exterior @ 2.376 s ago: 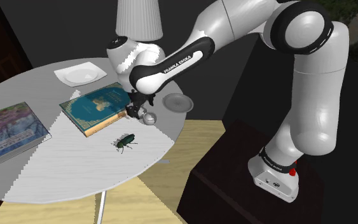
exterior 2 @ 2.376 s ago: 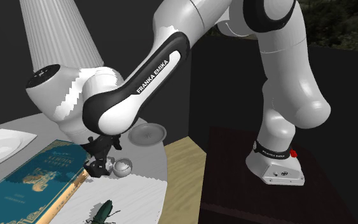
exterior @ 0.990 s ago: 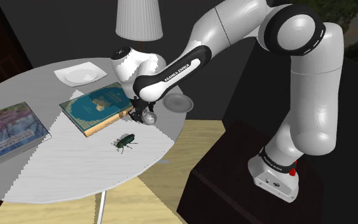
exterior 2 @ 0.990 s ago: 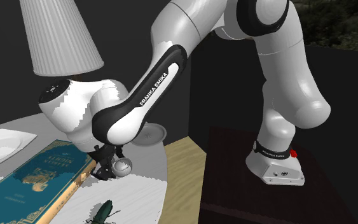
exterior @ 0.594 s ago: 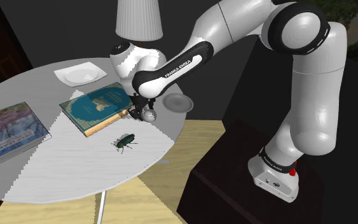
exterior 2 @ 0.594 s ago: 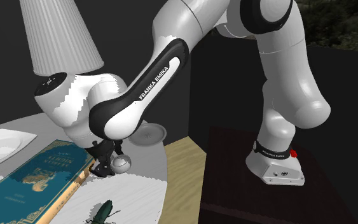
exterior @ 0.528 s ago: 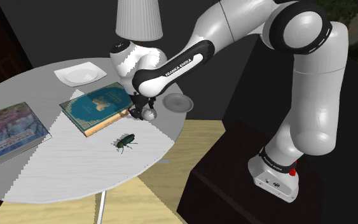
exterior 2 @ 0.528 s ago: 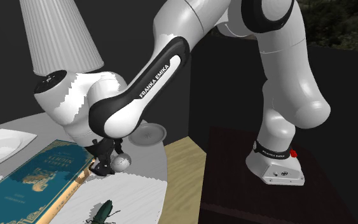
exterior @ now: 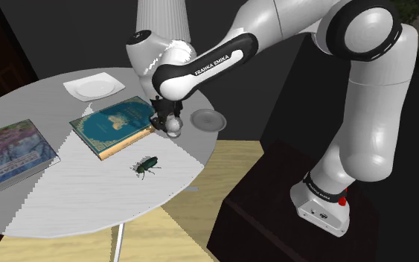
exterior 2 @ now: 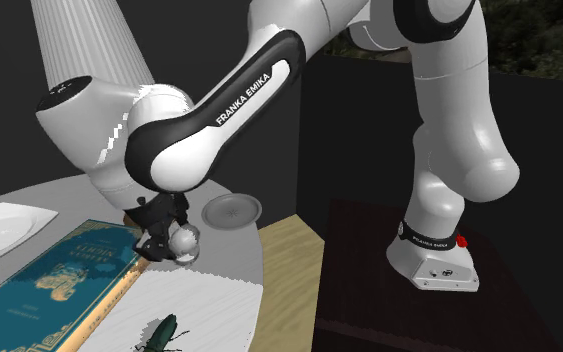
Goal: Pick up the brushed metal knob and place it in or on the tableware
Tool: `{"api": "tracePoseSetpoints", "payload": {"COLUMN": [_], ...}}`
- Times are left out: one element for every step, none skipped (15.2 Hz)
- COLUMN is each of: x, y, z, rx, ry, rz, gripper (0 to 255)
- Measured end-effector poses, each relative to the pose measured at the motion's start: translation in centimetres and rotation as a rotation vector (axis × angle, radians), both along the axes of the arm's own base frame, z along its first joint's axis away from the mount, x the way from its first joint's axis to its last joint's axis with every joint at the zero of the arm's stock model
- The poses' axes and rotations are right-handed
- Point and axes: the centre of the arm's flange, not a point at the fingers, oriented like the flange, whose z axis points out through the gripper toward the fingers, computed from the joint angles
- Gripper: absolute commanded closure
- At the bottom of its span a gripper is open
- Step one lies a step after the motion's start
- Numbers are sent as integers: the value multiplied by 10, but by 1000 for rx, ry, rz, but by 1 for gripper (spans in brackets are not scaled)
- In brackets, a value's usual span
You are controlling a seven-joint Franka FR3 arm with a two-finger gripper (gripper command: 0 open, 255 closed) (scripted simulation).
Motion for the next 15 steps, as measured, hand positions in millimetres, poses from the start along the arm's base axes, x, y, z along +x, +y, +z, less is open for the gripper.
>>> {"api": "tracePoseSetpoints", "payload": {"x": [0,0,1,0,0,-1,-3,-2,-3,-3,-7,-8,-12,-12,-13], "y": [0,0,1,2,1,-4,-15,-26,-37,-49,-63,-76,-88,-102,-116], "z": [5,12,17,21,24,25,26,28,29,30,31,32,32,32,30], "rx": [0,0,0,0,0,0,0,0,0,0,0,0,0,0,0], "ry": [0,0,0,0,0,0,0,0,0,0,0,0,0,0,0], "rz": [0,0,0,0,0,0,0,0,0,0,-1,-1,-1,-1,-1], "gripper": [255,255,255,255,255,255,255,255,255,255,255,255,255,255,255]}}
